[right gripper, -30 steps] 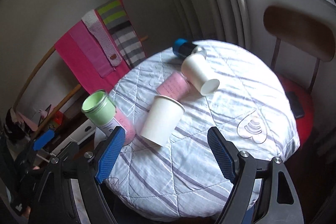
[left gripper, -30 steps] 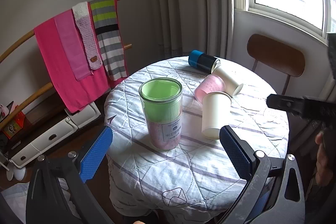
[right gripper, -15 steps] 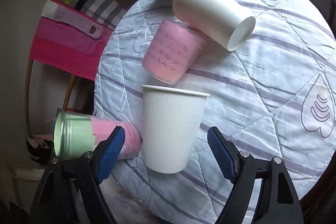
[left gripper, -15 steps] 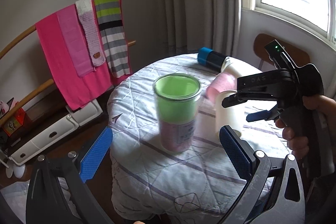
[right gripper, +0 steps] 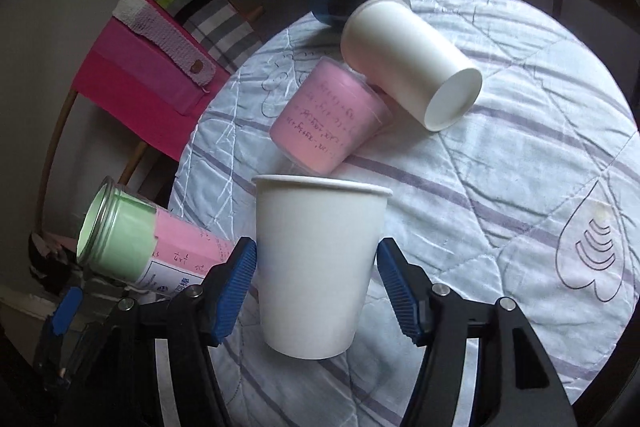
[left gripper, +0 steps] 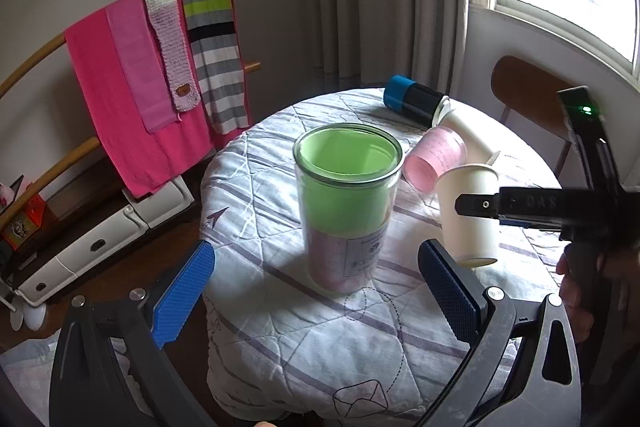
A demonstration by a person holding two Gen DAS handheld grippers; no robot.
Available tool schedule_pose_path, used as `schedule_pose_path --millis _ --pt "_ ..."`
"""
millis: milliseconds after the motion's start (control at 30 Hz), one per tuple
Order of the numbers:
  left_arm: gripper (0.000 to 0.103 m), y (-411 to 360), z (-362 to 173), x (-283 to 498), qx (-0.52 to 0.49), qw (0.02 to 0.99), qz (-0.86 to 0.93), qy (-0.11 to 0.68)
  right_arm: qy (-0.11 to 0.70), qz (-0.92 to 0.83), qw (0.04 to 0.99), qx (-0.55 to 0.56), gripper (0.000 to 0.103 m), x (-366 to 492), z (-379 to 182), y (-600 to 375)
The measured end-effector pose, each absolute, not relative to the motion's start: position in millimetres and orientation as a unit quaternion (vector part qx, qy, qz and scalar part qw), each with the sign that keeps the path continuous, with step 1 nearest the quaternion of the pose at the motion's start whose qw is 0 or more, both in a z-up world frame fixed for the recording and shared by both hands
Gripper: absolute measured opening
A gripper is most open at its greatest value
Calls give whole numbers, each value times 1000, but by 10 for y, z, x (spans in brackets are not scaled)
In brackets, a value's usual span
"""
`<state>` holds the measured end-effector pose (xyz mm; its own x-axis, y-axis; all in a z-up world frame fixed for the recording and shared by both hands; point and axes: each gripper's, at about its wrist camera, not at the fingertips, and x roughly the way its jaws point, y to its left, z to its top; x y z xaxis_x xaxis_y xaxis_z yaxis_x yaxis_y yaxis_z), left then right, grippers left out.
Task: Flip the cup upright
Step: 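Grasp the white paper cup lying on its side with the right gripper, then turn the white cup rim-up, set it on the table, open the right gripper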
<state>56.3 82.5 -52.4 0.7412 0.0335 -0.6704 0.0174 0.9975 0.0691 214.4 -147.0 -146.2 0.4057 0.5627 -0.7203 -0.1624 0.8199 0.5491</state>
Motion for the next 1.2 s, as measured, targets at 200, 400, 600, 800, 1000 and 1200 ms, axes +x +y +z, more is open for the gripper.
schedule_pose_path --millis 200,400,600,800,1000,1200 --pt "103 760 -554 587 38 931 3 363 408 193 882 134 64 1857 -1347 -1548" --pt "103 686 -590 603 41 929 0 367 322 190 924 81 64 1477 -1371 -1568" --pt "103 620 -603 592 41 928 -9 369 262 179 948 35 64 1141 -1393 -1575" --pt "103 552 -596 564 46 928 -13 369 252 171 952 27 65 1113 -1396 -1586" --pt "103 532 -562 523 47 930 -13 364 246 173 953 43 82 992 -1335 -1618" --pt "103 501 -499 438 43 933 -20 356 246 170 954 36 82 851 -1217 -1671"
